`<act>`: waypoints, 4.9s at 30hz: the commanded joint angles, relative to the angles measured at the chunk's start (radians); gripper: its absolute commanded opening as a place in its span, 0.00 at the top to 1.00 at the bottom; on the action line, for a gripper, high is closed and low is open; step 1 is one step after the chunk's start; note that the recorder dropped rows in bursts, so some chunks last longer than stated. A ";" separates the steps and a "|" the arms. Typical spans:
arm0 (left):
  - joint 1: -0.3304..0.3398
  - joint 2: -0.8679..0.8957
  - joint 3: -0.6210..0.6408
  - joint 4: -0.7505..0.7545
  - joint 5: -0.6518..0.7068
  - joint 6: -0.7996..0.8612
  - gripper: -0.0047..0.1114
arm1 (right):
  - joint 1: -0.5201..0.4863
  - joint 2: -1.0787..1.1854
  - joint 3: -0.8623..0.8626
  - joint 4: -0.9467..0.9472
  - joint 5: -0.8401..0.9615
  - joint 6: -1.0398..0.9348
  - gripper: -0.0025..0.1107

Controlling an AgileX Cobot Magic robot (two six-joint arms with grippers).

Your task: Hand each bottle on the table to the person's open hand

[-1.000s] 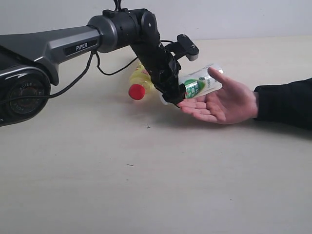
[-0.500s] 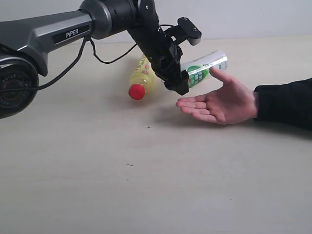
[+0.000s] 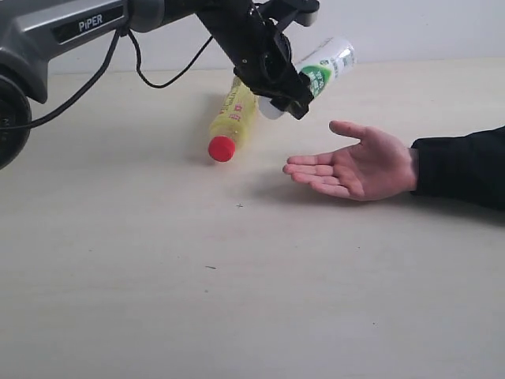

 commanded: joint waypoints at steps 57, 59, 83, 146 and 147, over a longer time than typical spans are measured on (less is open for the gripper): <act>-0.535 -0.080 0.241 0.764 0.005 -1.478 0.96 | -0.003 -0.004 0.002 0.002 -0.008 0.001 0.98; -0.535 -0.073 0.241 0.764 0.007 -1.478 0.96 | -0.003 -0.004 0.002 0.002 -0.008 0.001 0.98; -0.536 -0.053 0.241 0.667 -0.008 -1.391 0.31 | -0.003 -0.004 0.002 0.002 -0.008 0.001 0.98; -0.548 -0.314 0.245 0.835 0.095 -1.115 0.95 | -0.003 -0.004 0.002 0.002 -0.008 0.001 0.98; -0.557 -0.321 0.251 0.863 0.091 -1.121 0.95 | -0.003 -0.004 0.002 0.002 -0.008 0.001 0.98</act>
